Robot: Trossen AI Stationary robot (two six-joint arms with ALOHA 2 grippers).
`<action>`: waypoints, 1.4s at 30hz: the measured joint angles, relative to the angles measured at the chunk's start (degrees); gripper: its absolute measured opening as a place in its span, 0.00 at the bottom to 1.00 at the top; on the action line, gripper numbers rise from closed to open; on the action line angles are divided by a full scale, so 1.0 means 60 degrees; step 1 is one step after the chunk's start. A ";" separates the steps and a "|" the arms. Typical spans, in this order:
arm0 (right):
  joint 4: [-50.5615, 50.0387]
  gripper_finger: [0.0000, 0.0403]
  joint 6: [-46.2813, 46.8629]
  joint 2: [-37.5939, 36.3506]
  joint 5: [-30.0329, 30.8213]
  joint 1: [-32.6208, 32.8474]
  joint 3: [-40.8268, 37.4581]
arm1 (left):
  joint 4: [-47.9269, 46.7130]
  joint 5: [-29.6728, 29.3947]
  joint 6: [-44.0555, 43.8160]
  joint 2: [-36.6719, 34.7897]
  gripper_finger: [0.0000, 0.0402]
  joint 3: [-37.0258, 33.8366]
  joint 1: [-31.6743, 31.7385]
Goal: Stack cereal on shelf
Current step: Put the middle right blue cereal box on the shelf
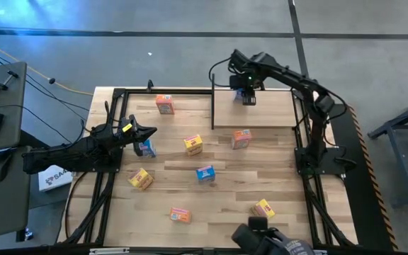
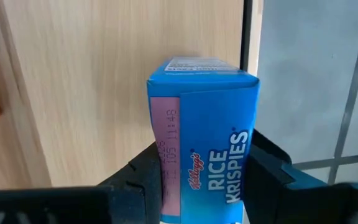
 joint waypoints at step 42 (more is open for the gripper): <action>0.0555 0.54 0.0332 0.0057 0.0608 0.0023 -0.0073 | 0.0000 0.0011 0.0040 0.0000 0.00 0.0000 0.0000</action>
